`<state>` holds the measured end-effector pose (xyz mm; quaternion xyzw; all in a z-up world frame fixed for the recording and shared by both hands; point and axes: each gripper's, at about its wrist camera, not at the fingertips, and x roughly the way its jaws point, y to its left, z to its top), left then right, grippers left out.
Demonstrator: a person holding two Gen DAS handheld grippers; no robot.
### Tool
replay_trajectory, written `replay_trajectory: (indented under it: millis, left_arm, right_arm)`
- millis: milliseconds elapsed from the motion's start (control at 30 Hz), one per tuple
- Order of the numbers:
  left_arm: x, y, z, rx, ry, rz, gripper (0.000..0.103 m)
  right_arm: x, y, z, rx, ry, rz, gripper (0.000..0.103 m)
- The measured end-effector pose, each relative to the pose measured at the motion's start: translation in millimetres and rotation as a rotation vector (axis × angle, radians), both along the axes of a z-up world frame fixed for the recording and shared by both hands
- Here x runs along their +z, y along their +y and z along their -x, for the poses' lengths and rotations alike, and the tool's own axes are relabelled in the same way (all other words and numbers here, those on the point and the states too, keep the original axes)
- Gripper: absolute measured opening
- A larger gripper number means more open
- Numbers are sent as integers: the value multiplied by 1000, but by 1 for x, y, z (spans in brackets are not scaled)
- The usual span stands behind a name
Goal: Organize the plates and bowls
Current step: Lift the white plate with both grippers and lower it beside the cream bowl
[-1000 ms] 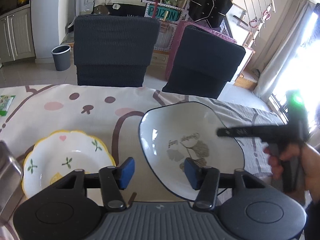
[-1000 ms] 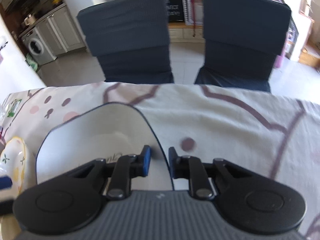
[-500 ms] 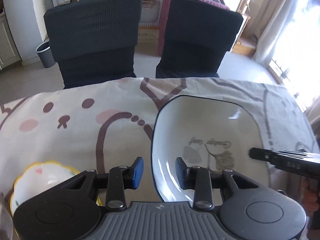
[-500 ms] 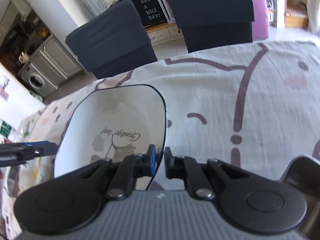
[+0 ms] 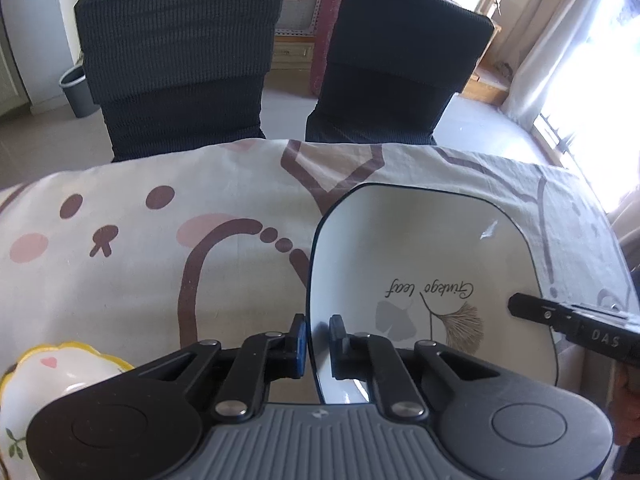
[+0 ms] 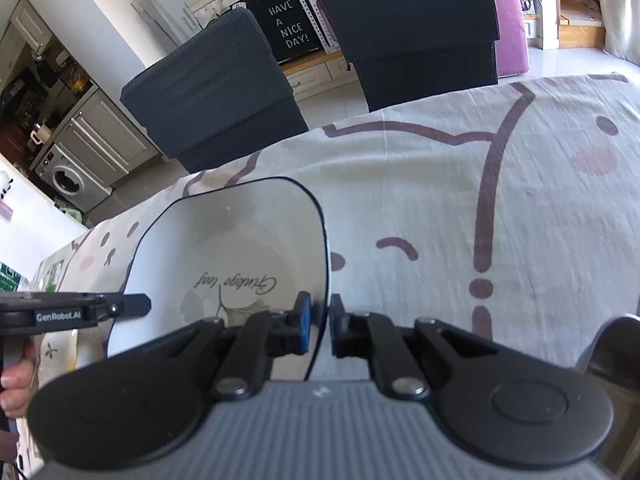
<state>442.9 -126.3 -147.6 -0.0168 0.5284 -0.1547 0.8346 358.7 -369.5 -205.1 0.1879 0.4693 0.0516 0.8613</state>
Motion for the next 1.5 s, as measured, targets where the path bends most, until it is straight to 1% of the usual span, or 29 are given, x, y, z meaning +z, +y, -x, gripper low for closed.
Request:
replay_trajectory:
  millis: [67, 133, 200, 267, 333, 433, 533, 600, 667, 700, 767, 833, 933, 1033, 1200, 1300, 1400, 1500]
  left_arm:
    - [2, 2, 6, 10, -17, 7, 11]
    - [7, 1, 16, 15, -50, -10, 11]
    - [17, 5, 23, 36, -62, 11, 11]
    - [32, 10, 30, 55, -81, 39, 11]
    - [53, 14, 38, 66, -122, 57, 11]
    - [88, 21, 55, 83, -182, 91, 11]
    - [123, 32, 85, 107, -227, 125, 11]
    - [141, 37, 107, 123, -234, 133, 11]
    - [155, 45, 129, 131, -246, 137, 11]
    - [162, 49, 143, 133, -251, 149, 11]
    - [173, 59, 168, 139, -259, 166, 11]
    - [179, 65, 194, 136, -270, 154, 11]
    - [180, 78, 232, 143, -263, 147, 11]
    - [173, 94, 268, 146, -252, 145, 11]
    - [148, 122, 314, 168, -202, 137, 11]
    - [132, 138, 334, 189, -165, 140, 11]
    - [110, 151, 346, 202, -115, 134, 11]
    - [89, 165, 352, 226, -44, 145, 11]
  right_arm:
    - [1, 3, 1, -10, -5, 10, 11]
    - [3, 7, 3, -17, -8, 22, 11]
    - [10, 14, 8, 0, -28, 50, 12]
    - [20, 16, 12, -6, -49, 52, 12]
    - [34, 15, 16, -12, -70, 39, 12]
    - [65, 18, 27, -2, -117, 41, 12]
    - [101, 22, 47, 12, -161, 40, 12]
    - [127, 25, 65, 27, -203, 37, 12]
    - [145, 30, 83, 32, -232, 36, 12]
    - [154, 33, 95, 46, -253, 42, 12]
    - [165, 38, 113, 44, -250, 38, 12]
    - [172, 43, 131, 45, -243, 30, 12]
    - [175, 54, 162, 65, -230, 17, 12]
    - [172, 66, 188, 85, -205, 4, 12]
    - [151, 88, 218, 117, -131, -12, 12]
    - [137, 105, 233, 136, -82, -26, 12]
    - [117, 119, 236, 150, -9, -30, 13]
    - [103, 134, 236, 183, 37, 4, 13]
